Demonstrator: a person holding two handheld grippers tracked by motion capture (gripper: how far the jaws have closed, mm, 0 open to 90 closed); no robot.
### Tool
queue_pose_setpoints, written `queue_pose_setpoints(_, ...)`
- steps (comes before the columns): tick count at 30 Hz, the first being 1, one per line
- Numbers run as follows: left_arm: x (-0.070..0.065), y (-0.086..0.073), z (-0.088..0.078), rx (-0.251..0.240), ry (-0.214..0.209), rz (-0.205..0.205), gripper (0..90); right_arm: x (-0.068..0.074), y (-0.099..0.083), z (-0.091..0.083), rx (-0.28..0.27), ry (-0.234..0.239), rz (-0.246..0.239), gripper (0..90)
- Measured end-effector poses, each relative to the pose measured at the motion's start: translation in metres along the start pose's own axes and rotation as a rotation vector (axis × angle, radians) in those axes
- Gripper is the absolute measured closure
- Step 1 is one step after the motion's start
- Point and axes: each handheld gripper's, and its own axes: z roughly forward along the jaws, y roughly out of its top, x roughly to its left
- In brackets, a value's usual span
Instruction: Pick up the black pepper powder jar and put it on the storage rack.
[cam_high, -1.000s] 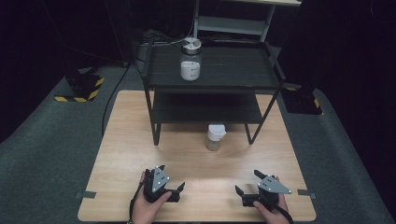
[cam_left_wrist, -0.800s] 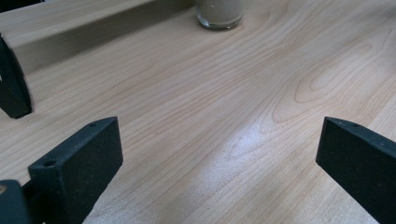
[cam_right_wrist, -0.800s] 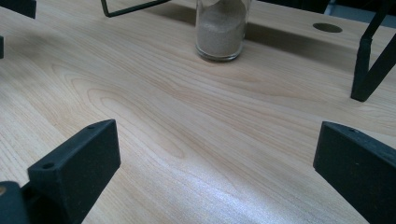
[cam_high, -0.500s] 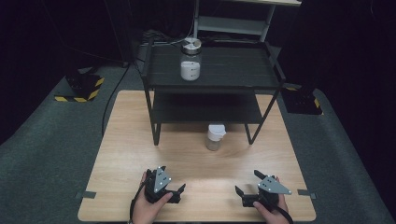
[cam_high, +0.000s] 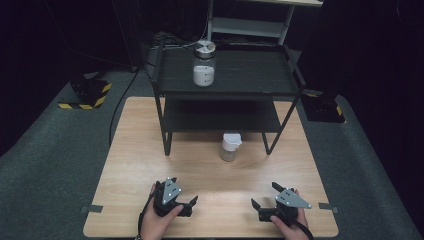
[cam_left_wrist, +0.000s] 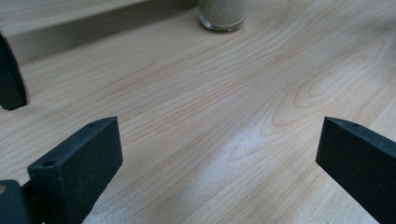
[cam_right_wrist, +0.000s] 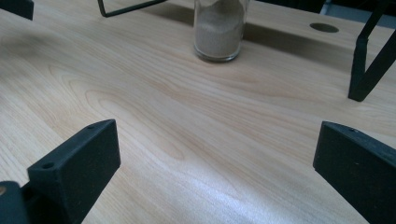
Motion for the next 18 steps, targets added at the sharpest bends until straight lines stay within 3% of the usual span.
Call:
queue_pose_setpoints(8,0.000,-0.002,-0.006,0.005,-0.002,0.004,0.7,0.002,0.016,-0.001,-0.042,-0.002,0.011,0.1)
queue_pose_setpoints(18,0.000,-0.005,-0.009,0.001,-0.008,0.010,0.7,0.005,0.036,0.016,-0.038,0.010,0.003,0.2)
